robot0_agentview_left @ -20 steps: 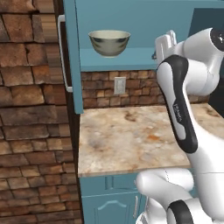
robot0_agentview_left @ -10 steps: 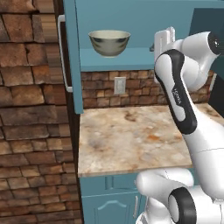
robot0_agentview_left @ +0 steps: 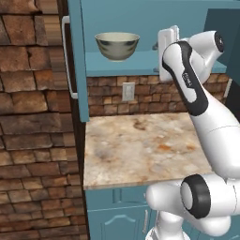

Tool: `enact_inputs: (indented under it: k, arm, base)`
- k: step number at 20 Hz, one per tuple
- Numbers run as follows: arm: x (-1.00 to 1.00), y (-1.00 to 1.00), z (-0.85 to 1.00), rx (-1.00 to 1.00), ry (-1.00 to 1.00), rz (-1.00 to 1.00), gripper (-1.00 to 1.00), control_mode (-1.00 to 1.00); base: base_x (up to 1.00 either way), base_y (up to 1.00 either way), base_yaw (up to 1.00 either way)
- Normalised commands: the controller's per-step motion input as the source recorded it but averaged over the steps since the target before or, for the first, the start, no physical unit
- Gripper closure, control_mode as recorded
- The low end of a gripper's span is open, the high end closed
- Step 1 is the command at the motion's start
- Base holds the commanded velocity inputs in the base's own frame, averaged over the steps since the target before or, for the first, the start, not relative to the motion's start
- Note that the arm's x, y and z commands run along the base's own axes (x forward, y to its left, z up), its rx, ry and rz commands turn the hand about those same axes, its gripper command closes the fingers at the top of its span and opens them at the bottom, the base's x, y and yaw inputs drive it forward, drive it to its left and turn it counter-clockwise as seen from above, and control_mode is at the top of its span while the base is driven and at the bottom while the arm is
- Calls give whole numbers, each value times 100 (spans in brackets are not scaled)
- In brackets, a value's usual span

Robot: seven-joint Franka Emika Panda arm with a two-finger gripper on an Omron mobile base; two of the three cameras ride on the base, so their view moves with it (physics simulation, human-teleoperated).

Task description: Pick up the bowls from the cabinet and place each bowl in front of a stool on the dining counter.

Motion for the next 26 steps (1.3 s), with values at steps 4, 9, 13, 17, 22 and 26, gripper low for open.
enact_inputs:
  k: [4,9,13,17,22,26]
  arm:
    - [32,0,19,0,-8,0,-100,-100]
    - [15,0,5,0,-6,0,-100,-100]
    - [29,1,0,0,-2,0,-100,-100]
    - [47,0,1,0,-3,0,-100,-100]
    - [36,0,7,0,-2,1,-100,-100]
    - [36,5,4,0,0,2,-100,-100]
  base:
    - [0,0,0]
    - [0,0,0]
    - [0,0,0]
    - [0,0,0]
    - [0,0,0]
    - [0,0,0]
